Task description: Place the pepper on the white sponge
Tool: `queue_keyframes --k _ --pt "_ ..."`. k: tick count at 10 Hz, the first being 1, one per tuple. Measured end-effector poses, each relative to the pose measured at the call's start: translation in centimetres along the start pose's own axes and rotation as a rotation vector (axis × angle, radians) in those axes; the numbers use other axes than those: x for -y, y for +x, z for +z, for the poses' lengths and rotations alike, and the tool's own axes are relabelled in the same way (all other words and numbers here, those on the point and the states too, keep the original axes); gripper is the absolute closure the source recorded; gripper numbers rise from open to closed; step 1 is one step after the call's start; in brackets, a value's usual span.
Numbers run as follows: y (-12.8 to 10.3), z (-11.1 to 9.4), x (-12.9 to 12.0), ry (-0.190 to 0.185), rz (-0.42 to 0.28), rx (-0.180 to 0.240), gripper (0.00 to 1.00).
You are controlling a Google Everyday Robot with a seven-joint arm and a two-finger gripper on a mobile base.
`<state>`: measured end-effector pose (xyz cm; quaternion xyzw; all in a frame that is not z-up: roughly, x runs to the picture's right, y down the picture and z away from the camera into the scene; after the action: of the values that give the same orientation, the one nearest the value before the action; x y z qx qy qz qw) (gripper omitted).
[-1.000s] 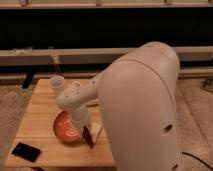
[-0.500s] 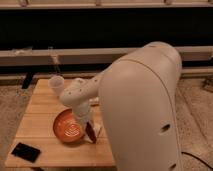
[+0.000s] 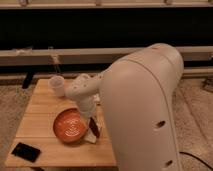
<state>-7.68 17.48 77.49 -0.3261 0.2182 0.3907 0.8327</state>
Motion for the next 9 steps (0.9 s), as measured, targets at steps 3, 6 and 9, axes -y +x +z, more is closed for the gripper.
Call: queue_keyframes --k 3,6,9 --pt "-0.01 -0.08 -0.71 0.009 -0.006 0.000 0.64" --pt "-0.04 -0.09 -0.84 0.011 -0.010 -0.003 0.64" --pt "-0.21 -0.21 -0.99 0.011 -0.016 0.000 0.38"
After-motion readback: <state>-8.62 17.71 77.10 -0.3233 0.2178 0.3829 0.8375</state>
